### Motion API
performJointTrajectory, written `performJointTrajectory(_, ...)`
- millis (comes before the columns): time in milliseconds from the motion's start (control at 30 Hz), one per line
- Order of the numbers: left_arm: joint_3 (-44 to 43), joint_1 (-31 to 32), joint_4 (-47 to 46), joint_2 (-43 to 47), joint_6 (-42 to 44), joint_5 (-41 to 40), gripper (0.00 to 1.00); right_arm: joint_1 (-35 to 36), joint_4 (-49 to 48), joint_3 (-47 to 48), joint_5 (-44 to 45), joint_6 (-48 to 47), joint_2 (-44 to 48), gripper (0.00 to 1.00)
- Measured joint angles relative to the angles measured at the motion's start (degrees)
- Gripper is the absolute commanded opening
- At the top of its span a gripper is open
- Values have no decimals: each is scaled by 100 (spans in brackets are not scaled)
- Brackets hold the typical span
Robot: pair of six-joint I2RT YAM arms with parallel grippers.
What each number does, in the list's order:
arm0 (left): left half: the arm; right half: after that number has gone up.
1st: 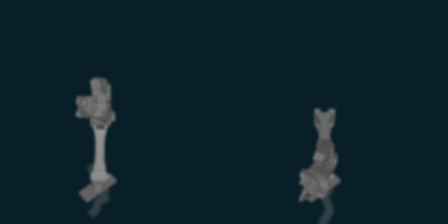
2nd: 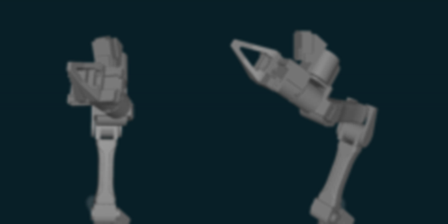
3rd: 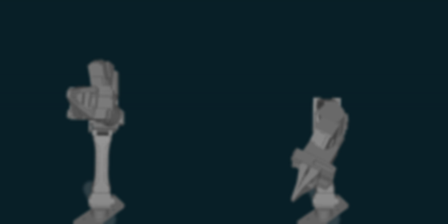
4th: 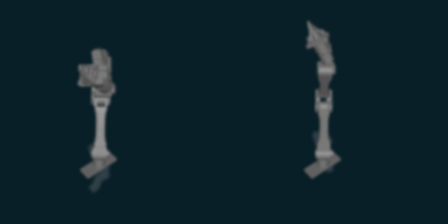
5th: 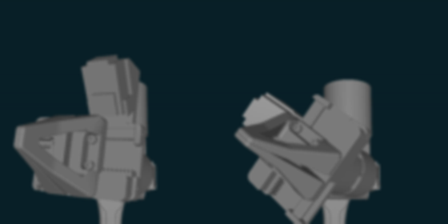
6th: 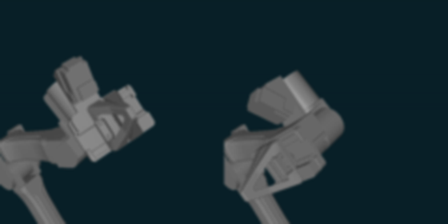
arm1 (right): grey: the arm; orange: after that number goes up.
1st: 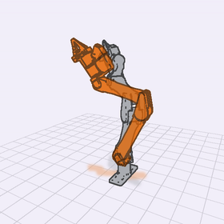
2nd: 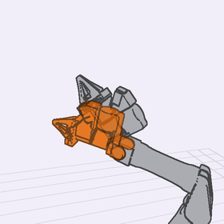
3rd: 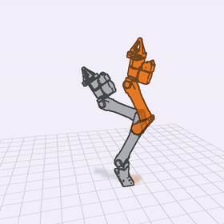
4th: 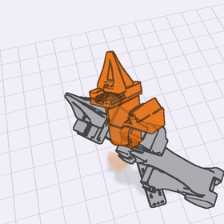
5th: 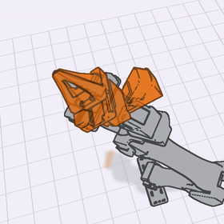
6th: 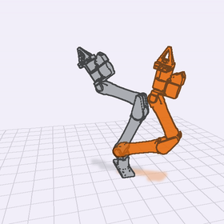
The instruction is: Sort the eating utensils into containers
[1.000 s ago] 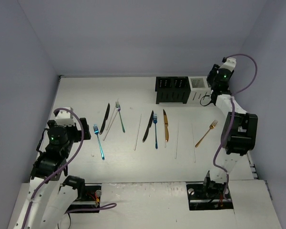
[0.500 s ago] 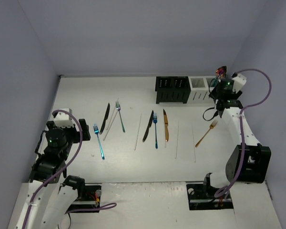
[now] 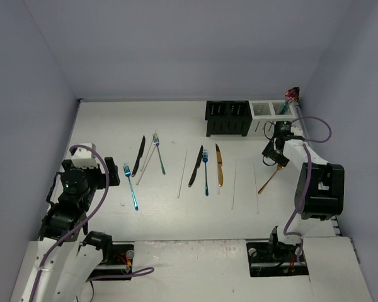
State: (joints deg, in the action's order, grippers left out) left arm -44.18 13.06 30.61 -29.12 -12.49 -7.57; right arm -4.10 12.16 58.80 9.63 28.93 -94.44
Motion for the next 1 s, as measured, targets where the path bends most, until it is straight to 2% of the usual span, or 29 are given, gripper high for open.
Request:
performJointTrajectory(500,7,11,10,4,-17,7,97,-15,177,-516,-4,107,-201,41)
performJointTrajectory(667,7,11,16,4,-17,7,97,-86,115,-516,-9,119,-224,28)
performJointTrajectory(867,7,11,37,4,-17,4,97,-120,-35,-495,-35,101,-280,1)
performJointTrajectory(1000,7,11,37,4,-19,4,97,-119,-81,-492,-28,79,-281,0)
